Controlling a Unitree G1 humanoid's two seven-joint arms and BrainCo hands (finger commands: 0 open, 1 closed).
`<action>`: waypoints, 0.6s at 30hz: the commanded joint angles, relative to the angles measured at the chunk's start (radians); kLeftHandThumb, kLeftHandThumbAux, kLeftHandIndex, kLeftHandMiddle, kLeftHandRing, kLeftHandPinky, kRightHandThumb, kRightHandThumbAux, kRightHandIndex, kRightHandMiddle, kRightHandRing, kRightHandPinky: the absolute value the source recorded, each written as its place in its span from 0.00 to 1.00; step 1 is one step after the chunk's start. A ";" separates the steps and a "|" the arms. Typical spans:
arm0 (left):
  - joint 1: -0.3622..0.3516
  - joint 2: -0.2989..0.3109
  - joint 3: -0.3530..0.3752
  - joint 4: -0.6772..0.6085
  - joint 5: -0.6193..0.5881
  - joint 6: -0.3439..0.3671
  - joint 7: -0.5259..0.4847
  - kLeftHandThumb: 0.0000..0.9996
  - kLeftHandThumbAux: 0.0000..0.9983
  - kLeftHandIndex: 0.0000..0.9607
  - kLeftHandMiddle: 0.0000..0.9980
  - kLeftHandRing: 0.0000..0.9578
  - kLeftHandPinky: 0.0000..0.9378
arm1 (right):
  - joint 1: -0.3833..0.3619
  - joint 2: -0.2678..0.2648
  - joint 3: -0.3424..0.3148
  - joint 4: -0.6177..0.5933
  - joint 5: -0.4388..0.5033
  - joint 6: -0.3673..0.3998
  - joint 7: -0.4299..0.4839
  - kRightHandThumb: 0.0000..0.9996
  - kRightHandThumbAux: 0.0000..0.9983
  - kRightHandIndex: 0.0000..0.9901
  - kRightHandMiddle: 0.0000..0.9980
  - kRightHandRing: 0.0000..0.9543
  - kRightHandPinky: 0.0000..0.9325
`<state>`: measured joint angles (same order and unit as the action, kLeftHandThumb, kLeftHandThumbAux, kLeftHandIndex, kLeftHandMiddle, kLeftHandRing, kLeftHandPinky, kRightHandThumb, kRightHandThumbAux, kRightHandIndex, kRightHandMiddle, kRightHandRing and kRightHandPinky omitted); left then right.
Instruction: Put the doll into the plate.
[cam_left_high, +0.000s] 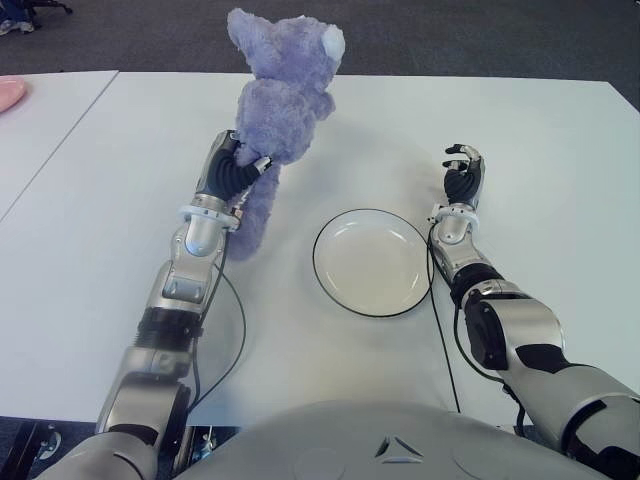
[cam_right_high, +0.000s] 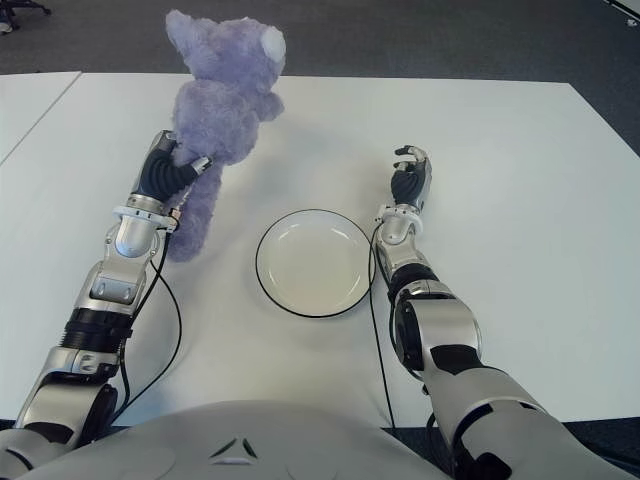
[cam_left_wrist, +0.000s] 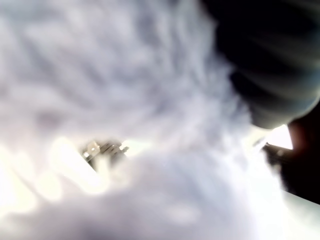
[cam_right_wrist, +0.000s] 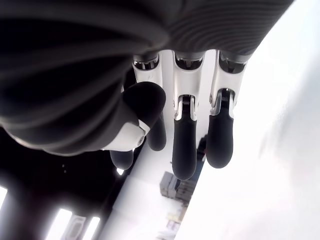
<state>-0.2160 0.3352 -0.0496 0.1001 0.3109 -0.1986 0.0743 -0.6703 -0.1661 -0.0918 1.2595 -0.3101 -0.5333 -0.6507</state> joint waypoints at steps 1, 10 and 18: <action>0.028 0.027 -0.009 -0.065 0.034 -0.014 -0.028 0.64 0.72 0.87 0.92 0.95 0.97 | 0.181 0.062 -0.003 0.114 0.008 0.092 0.027 1.00 0.69 0.38 0.25 0.45 0.54; 0.051 0.061 -0.025 -0.137 0.049 -0.010 -0.087 0.64 0.73 0.85 0.91 0.94 0.96 | 0.180 0.062 0.004 0.115 0.001 0.097 0.021 1.00 0.69 0.38 0.24 0.45 0.54; 0.074 0.089 -0.033 -0.212 0.037 0.023 -0.179 0.64 0.73 0.84 0.89 0.93 0.95 | 0.180 0.064 0.004 0.115 0.001 0.097 0.022 1.00 0.69 0.38 0.24 0.46 0.54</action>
<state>-0.1664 0.4019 -0.0642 -0.0679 0.3466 -0.1936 -0.0444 -0.6703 -0.1659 -0.0912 1.2595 -0.3109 -0.5333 -0.6507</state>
